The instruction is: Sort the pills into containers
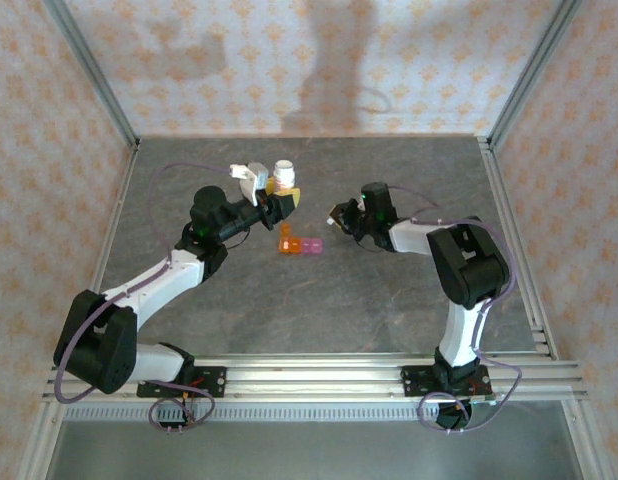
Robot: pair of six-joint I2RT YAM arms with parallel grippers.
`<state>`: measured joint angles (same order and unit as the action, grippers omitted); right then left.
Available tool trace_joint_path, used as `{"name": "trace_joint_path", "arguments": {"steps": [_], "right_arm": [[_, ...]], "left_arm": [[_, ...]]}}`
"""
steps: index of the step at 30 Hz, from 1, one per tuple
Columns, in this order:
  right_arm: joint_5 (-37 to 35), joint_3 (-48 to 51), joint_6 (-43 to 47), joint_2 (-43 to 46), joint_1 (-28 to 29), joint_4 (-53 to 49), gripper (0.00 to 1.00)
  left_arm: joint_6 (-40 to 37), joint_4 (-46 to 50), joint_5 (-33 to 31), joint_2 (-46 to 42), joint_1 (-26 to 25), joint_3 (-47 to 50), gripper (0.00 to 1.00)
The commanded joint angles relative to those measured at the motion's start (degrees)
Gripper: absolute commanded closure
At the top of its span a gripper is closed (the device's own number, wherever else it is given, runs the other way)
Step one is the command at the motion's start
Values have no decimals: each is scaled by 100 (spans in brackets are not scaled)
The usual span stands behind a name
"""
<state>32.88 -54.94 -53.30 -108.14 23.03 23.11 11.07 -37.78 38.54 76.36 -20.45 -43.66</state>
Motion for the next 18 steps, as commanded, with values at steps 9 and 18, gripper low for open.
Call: {"name": "trace_joint_path", "arguments": {"steps": [9, 18], "right_arm": [[44, 712, -506, -194, -38, 1891, 84], [-118, 1172, -674, -246, -38, 2180, 78]], "left_arm": [[0, -7, 25, -177, 67, -26, 98], [-17, 104, -31, -290, 67, 6, 98]]}}
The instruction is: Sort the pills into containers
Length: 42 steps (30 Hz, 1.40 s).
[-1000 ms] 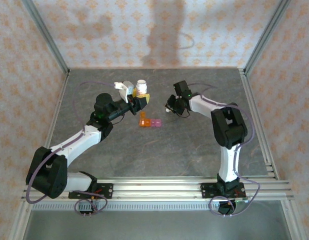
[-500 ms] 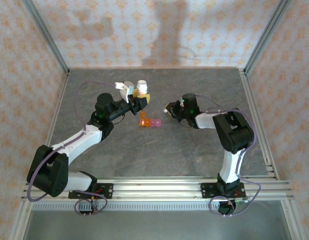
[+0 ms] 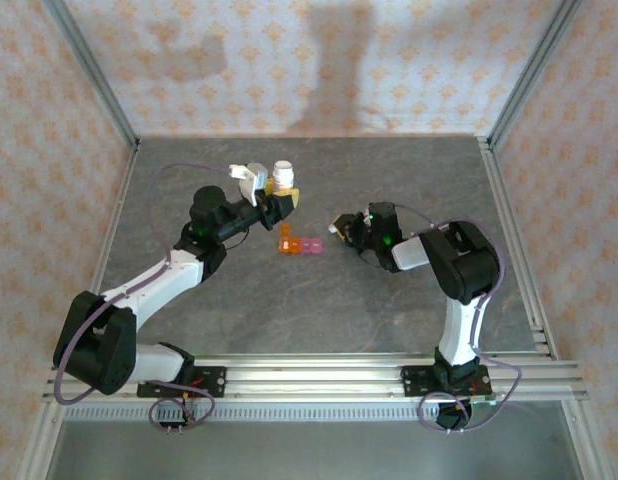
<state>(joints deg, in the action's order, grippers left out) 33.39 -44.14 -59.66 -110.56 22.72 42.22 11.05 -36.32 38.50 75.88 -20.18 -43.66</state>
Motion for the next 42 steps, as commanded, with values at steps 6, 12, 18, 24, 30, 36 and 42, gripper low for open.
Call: {"name": "trace_joint_path", "arguments": {"steps": [6, 12, 18, 24, 30, 36, 42], "right_arm": [[-276, 245, 119, 251, -12, -127, 66], [-457, 372, 332, 661, -7, -1015, 41], [-775, 178, 1053, 1529, -42, -3041, 31], [-1876, -760, 2406, 2204, -44, -5547, 15], [-3205, -1293, 3143, 2541, -37, -6533, 1], [-4560, -1585, 3026, 2862, -16, -7198, 1], [-4965, -1664, 3503, 2949, -16, -7063, 1]], "left_arm": [[-17, -34, -18, -282, 41, -10, 98], [-37, -5, 0, -317, 41, -48, 98], [-86, 42, -5, -389, 41, -54, 98], [-107, -13, -6, -448, 41, -4, 98], [-57, -94, -1, -468, 41, 8, 98], [-111, -56, -7, -526, 41, -2, 98], [-103, -101, 22, -477, 41, -27, 98]]}}
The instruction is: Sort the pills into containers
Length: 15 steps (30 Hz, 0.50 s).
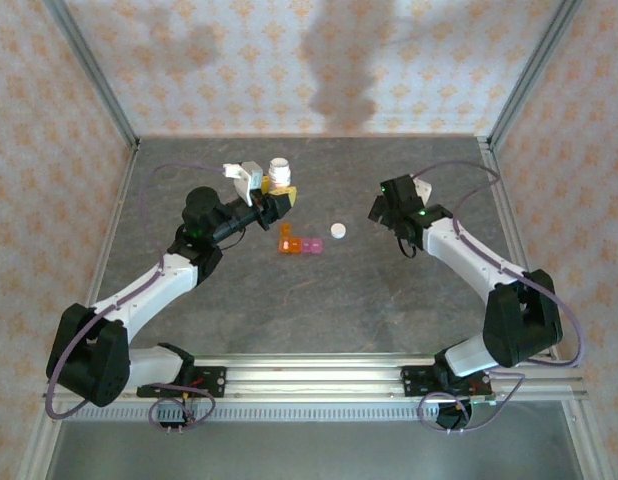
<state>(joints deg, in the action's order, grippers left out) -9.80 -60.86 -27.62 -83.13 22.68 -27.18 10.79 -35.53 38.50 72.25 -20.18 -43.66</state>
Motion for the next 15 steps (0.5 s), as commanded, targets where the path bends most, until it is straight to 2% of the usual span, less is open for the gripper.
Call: {"name": "trace_joint_path", "arguments": {"steps": [1, 11, 15], "right_arm": [[-521, 19, 386, 231, -18, -95, 0], [795, -813, 1302, -642, 57, -613, 0], [1299, -1316, 1573, -1194, 174, -851, 10]], "left_arm": [[-79, -178, 17, -108, 41, -35, 98], [-79, -175, 25, -110, 41, -49, 98], [-70, -158, 14, -98, 41, -48, 98]]}}
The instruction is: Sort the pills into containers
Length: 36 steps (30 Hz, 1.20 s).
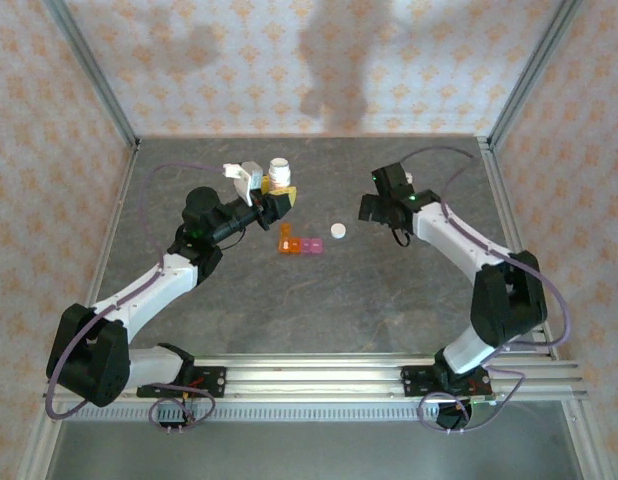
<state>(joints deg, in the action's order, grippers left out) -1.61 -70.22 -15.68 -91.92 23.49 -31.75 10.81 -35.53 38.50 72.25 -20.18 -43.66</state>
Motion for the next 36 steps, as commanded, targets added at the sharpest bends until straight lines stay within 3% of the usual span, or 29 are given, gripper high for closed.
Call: {"name": "trace_joint_path", "arguments": {"steps": [1, 6, 12, 21, 36], "right_arm": [[618, -534, 415, -468, 116, -502, 12], [1155, -1430, 473, -1326, 217, -1119, 22], [1546, -2327, 452, -2064, 279, -1838, 26], [1500, -3191, 472, -2870, 479, -2416, 28], [1374, -3683, 445, -3584, 580, -2434, 29]], "left_arm": [[-74, -164, 13, -102, 41, -55, 98], [-95, -104, -14, -100, 42, -64, 98], [-96, -74, -9, -86, 43, -78, 98], [-84, -58, 22, -22, 41, -158, 98], [-97, -5, 28, -14, 41, -177, 98]]}}
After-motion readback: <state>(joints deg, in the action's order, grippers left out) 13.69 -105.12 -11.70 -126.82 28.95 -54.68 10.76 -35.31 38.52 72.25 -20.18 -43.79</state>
